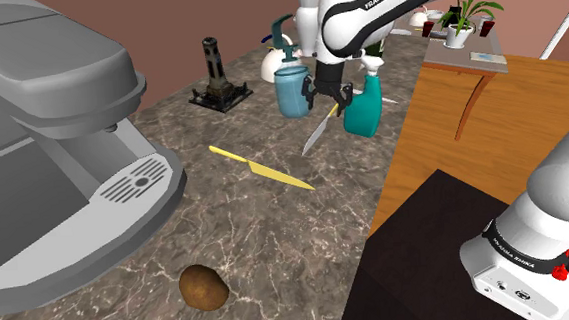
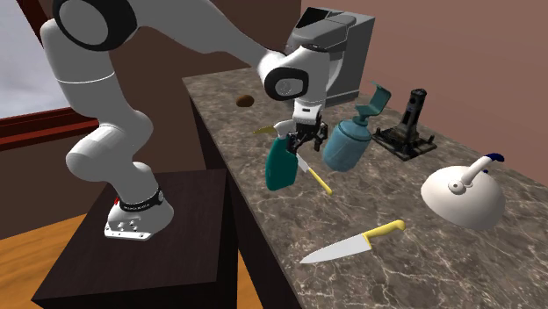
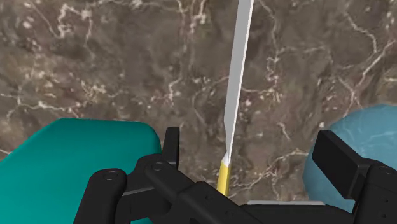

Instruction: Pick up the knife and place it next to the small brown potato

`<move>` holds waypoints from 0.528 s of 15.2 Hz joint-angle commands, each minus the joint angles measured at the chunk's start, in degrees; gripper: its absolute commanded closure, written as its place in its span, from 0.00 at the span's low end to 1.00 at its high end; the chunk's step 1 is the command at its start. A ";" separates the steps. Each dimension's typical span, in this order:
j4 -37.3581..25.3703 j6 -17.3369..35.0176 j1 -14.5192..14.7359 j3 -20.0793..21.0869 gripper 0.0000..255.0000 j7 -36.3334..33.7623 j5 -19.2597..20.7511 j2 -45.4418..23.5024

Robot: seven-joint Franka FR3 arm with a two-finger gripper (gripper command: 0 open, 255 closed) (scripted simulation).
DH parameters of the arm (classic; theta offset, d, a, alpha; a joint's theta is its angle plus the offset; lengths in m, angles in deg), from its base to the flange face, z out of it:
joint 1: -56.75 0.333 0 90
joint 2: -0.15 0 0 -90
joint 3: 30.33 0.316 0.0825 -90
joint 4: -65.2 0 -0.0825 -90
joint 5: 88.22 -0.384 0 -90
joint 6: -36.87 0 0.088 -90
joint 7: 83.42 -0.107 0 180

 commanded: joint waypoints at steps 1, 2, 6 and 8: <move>0.86 1.45 -0.02 -0.17 0.00 -1.11 0.32 -1.59; 1.17 2.17 0.01 -0.18 0.00 -1.25 0.51 -2.02; 2.43 5.45 0.14 -0.26 0.00 -1.93 1.49 -4.17; 2.43 5.45 0.17 -0.29 0.00 -1.93 1.48 -4.17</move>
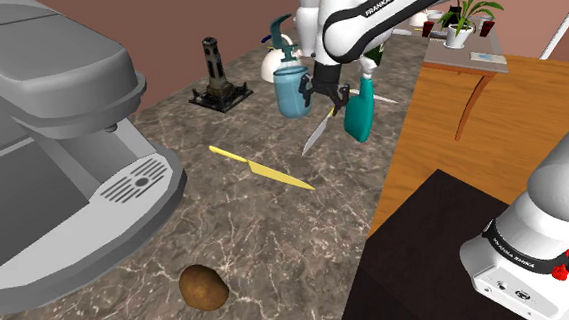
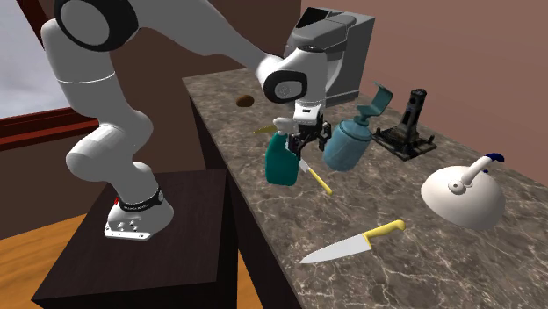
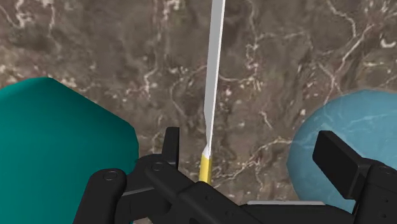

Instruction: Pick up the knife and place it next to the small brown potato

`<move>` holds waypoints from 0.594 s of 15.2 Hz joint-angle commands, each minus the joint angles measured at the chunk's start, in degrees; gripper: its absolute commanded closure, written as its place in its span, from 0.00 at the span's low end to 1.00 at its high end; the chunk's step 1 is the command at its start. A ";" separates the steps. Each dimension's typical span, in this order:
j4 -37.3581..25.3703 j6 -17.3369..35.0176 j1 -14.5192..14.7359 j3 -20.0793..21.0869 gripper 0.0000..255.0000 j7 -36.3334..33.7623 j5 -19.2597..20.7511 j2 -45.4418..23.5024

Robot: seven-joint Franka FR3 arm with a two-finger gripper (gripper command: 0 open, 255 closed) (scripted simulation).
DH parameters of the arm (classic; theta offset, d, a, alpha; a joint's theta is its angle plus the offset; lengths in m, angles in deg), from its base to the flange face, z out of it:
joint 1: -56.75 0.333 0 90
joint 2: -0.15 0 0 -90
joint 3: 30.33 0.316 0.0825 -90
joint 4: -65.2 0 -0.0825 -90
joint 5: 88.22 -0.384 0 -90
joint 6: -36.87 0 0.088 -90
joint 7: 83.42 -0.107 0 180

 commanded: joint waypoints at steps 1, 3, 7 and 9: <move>1.29 -0.13 -0.10 -0.17 0.00 0.09 -0.25 -3.91; 1.29 -0.13 -0.08 -0.19 0.00 0.10 -0.25 -3.91; 2.45 0.30 -0.18 -0.24 1.00 0.43 -0.61 -3.12; 1.09 -1.11 -0.60 -0.58 1.00 1.29 -0.75 -3.06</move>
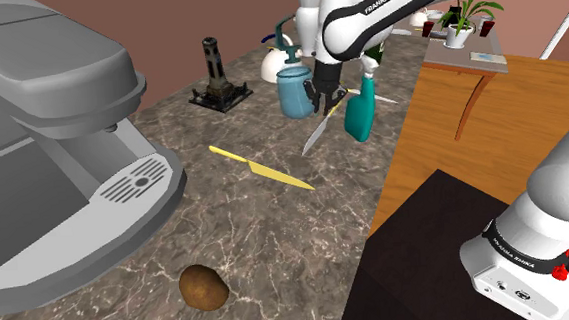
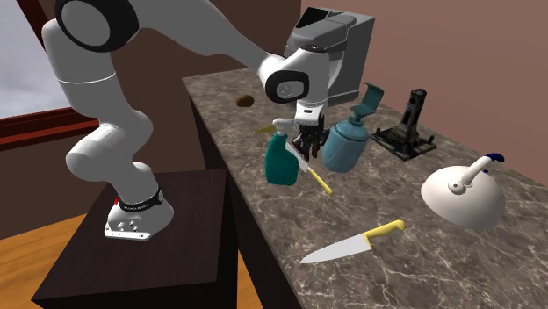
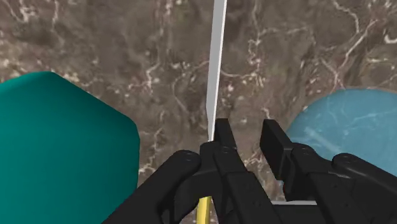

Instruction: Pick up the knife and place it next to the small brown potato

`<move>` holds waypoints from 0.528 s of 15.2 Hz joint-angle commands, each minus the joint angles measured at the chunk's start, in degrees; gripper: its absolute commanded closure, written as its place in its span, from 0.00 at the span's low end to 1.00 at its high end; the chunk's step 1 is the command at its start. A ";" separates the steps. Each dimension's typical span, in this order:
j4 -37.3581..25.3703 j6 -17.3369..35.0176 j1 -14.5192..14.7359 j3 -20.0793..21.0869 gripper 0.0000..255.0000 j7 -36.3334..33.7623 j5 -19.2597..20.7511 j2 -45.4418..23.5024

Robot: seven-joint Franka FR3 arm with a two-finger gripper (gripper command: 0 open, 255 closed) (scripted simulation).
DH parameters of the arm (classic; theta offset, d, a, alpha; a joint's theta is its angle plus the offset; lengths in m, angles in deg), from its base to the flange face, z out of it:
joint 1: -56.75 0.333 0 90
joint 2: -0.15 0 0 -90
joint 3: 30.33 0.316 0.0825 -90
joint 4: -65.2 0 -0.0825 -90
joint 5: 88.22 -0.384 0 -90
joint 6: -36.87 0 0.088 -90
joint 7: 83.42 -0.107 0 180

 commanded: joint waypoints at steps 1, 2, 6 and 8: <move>0.16 -0.85 0.01 -0.09 1.00 -0.29 0.05 -3.53; -1.63 -1.62 0.01 -0.18 1.00 -0.41 0.45 -4.60; -1.90 -1.45 0.19 -0.12 1.00 -0.73 0.61 -5.04; -1.95 -1.42 0.17 -0.09 0.00 -0.64 0.57 -4.66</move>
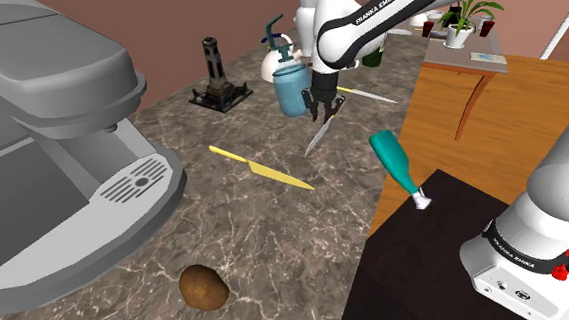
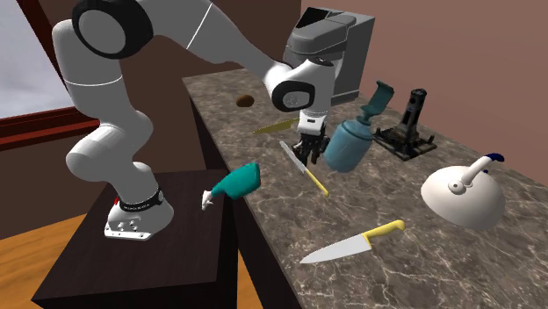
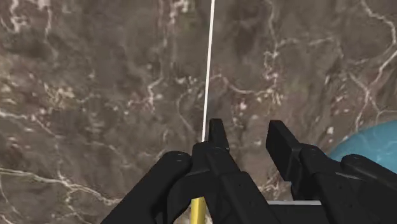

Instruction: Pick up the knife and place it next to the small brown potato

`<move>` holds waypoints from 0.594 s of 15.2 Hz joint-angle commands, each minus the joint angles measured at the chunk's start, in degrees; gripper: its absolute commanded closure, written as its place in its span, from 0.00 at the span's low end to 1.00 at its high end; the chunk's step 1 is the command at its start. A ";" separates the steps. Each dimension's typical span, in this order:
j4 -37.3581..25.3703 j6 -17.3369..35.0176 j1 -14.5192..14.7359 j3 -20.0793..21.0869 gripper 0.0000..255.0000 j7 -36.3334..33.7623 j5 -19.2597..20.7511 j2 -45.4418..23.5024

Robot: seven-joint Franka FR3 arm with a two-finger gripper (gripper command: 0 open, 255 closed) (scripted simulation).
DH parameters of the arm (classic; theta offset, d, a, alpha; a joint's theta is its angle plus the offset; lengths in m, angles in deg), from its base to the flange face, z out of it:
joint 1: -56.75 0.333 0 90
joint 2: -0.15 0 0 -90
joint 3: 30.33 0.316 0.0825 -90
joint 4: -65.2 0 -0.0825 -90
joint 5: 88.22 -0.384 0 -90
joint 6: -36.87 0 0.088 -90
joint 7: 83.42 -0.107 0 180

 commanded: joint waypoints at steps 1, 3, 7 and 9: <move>0.80 0.18 -1.77 -0.18 0.00 4.13 -3.49 1.28; 1.78 -0.28 -5.20 -0.75 0.00 12.38 -10.36 3.32; 2.74 1.56 -5.80 -1.02 0.00 14.64 -12.12 2.42; 3.22 3.01 -5.62 -0.96 0.00 14.48 -11.92 1.45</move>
